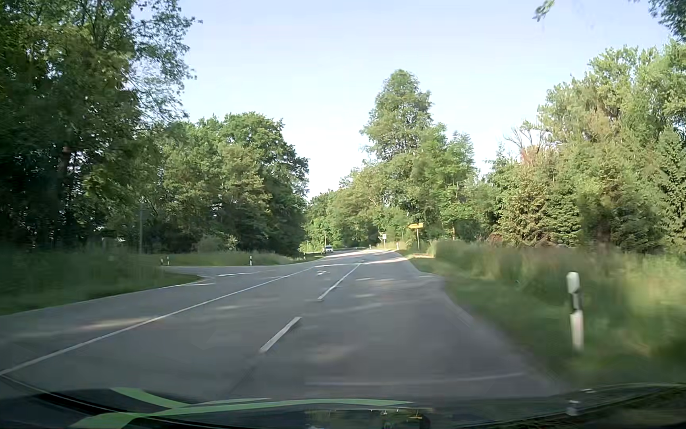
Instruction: Follow the waypoints while adhering to traffic rules and regulations
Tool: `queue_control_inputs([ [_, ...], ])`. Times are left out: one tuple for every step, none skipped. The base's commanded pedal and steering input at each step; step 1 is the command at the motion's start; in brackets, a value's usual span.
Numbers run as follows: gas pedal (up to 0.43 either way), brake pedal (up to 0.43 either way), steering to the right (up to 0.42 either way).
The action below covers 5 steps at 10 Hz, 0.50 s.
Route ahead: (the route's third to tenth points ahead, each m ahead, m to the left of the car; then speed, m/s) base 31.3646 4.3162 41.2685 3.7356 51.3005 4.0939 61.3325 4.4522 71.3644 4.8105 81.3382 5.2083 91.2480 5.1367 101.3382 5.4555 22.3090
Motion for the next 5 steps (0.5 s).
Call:
queue_control_inputs([
  [0.079, 0.0, 0.008],
  [0.079, 0.0, 0.007],
  [0.059, 0.0, 0.007],
  [0.0, 0.0, 0.006],
  [0.0, 0.0, 0.003],
])
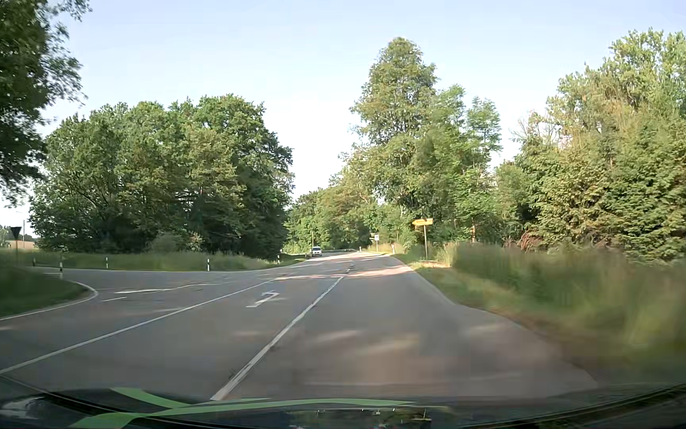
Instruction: Follow the waypoints while adhering to traffic rules and regulations
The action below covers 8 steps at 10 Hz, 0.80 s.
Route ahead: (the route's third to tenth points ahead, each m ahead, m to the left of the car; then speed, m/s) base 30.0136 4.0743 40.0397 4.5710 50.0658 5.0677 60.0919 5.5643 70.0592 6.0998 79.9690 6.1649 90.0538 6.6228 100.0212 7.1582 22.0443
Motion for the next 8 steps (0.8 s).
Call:
queue_control_inputs([
  [0.0, 0.0, 0.0],
  [0.02, 0.0, -0.001],
  [0.079, 0.0, 0.0],
  [0.087, 0.0, -0.001],
  [0.098, 0.0, -0.001],
  [0.11, 0.0, -0.001],
  [0.118, 0.0, -0.001],
  [0.13, 0.0, -0.001],
])
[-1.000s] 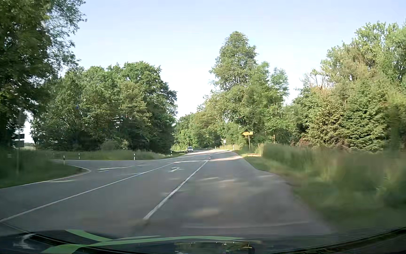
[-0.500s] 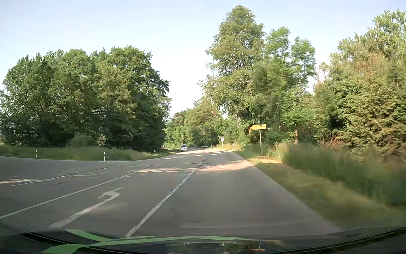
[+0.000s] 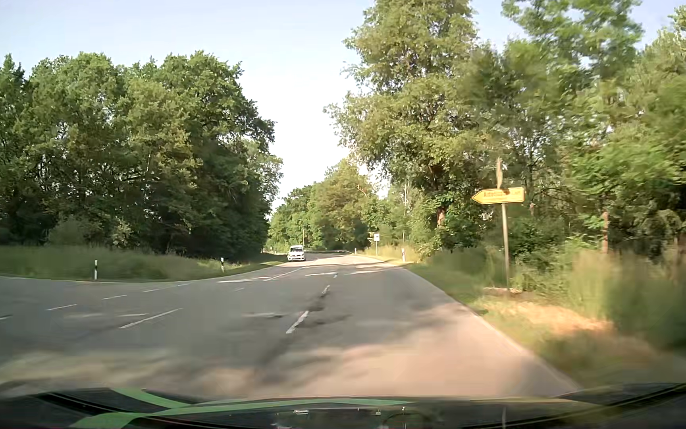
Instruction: Follow the waypoints while adhering to traffic rules and regulations
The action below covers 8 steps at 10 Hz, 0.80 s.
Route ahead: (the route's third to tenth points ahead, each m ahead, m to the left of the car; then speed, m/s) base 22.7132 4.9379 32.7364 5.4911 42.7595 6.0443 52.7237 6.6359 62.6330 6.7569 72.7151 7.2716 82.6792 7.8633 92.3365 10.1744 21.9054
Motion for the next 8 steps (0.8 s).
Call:
queue_control_inputs([
  [0.15, 0.0, -0.002],
  [0.157, 0.0, -0.004],
  [0.169, 0.0, -0.004],
  [0.177, 0.0, -0.005],
  [0.189, 0.0, -0.007],
  [0.189, 0.0, -0.009],
  [0.189, 0.0, -0.01],
  [0.177, 0.0, -0.012],
])
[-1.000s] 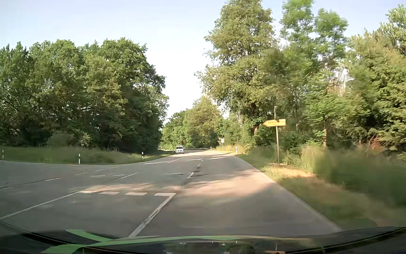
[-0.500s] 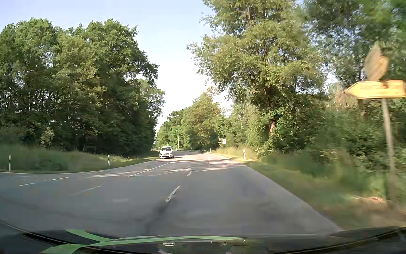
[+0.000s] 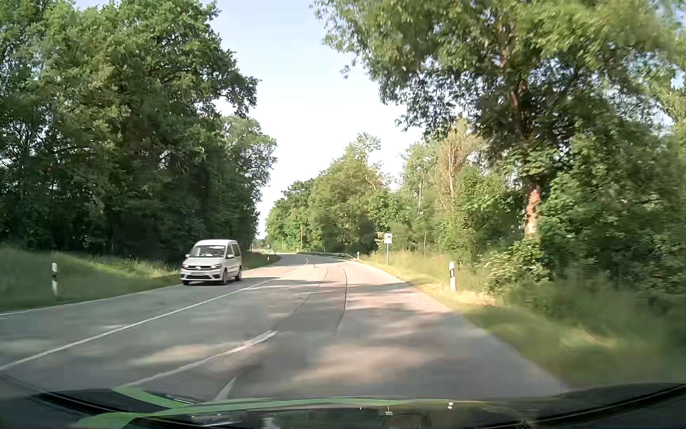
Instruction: Follow the waypoints while adhering to traffic rules and regulations
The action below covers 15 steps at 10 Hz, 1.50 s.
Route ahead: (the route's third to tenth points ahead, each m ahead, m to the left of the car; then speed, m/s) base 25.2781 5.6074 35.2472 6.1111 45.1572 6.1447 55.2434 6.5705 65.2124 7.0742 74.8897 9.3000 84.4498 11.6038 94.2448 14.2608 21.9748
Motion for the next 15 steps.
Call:
queue_control_inputs([
  [0.15, 0.0, -0.013],
  [0.11, 0.0, -0.014],
  [0.11, 0.0, -0.015],
  [0.118, 0.0, -0.015],
  [0.118, 0.0, -0.015],
  [0.157, 0.0, -0.015],
  [0.157, 0.0, -0.015],
  [0.169, 0.0, -0.015],
  [0.177, 0.0, -0.016],
  [0.197, 0.0, -0.016],
  [0.209, 0.0, -0.017],
  [0.22, 0.0, -0.017],
  [0.228, 0.0, -0.017],
  [0.228, 0.0, -0.017],
  [0.189, 0.0, -0.019],
])
